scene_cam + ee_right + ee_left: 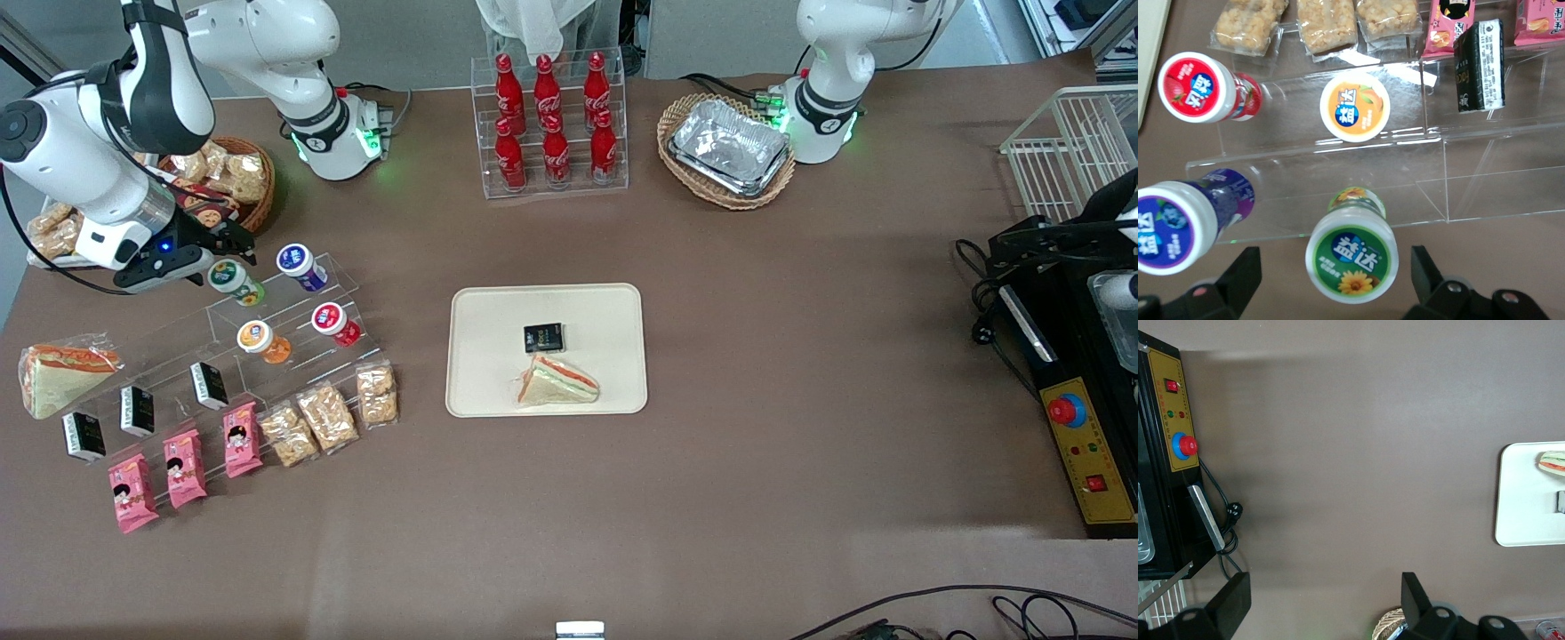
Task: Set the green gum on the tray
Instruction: 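Lower the right gripper and close it on the green-labelled canister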
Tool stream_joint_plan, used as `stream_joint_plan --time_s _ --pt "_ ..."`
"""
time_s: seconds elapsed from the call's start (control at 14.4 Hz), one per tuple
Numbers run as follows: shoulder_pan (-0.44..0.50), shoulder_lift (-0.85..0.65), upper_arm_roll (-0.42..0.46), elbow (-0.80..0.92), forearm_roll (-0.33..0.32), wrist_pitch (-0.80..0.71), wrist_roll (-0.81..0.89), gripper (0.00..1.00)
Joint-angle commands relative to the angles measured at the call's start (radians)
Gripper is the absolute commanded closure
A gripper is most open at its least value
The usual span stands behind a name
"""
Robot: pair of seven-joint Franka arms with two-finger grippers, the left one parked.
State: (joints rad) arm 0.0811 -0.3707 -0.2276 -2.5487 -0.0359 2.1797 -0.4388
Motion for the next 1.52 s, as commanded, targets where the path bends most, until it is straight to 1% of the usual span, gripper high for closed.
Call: stream_joint_plan --time_s 0.0,0.21,0.28,0.35,0.42,0.62,0.69,0.97,1.11,1.32,1.45 --pt "0.000 -0.027 -0.024 -0.042 -0.025 0.052 -0.011 0.00" --pt "0.000 -0.013 -0.024 -0.045 -0.025 0.074 -0.011 0.00" --pt "0.000 -0.013 -0.024 -0.053 -0.025 0.084 -0.011 0.03" --pt "0.000 -0.011 -0.026 -0.057 -0.025 0.095 -0.011 0.08" --pt "0.000 -0.008 -0.026 -0.059 -0.025 0.095 -0.011 0.18" --pt "0.000 -0.007 -0.026 -0.059 -0.025 0.095 -0.011 0.52" --pt "0.000 -0.005 -0.026 -0.059 -0.025 0.095 -0.011 0.61" --pt "0.002 0.001 -0.026 -0.050 -0.025 0.089 -0.006 0.63" --pt "0.005 0.002 -0.026 -0.001 -0.028 0.063 -0.006 0.63" --pt "0.017 0.012 -0.016 0.141 -0.027 -0.113 0.002 0.63" --pt "0.029 0.028 -0.018 0.237 -0.025 -0.202 0.002 0.63"
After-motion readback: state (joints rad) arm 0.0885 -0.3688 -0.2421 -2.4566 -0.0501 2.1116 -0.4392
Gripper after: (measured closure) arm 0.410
